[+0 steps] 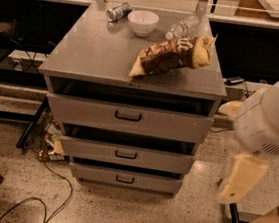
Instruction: Open middle drawer
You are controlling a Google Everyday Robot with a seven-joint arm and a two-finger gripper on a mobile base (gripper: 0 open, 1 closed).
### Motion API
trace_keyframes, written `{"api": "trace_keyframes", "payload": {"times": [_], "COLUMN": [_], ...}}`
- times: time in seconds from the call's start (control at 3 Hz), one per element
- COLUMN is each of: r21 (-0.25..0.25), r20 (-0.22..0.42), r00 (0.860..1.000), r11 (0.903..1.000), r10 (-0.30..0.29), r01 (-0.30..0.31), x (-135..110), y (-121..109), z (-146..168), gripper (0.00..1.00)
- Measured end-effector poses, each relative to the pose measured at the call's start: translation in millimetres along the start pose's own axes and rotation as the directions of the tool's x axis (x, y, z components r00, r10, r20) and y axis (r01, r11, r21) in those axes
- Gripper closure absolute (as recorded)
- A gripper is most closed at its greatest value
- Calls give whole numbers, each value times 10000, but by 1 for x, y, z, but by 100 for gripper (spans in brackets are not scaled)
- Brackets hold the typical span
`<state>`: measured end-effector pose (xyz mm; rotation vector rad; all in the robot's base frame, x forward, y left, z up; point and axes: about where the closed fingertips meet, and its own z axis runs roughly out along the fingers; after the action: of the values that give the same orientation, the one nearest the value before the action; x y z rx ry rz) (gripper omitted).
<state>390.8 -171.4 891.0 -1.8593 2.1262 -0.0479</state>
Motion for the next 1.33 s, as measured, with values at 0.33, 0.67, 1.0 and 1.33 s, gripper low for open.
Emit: {"api": "trace_keyframes", "payload": {"times": [0.33, 0.67, 1.0, 1.33], "r21": [-782, -806, -1105, -1460], "r20": [462, 453, 339, 115], "r00": [9987, 9987, 9994, 9995], "r11": [9966, 9964, 9939, 9889], "r10": [-222, -218, 35, 281], "r01": [258, 255, 3, -261], "x": [-22, -21, -5, 24], "y": [56, 57, 59, 59], "z": [92, 92, 145, 239], "gripper": [0, 0, 0, 0]}}
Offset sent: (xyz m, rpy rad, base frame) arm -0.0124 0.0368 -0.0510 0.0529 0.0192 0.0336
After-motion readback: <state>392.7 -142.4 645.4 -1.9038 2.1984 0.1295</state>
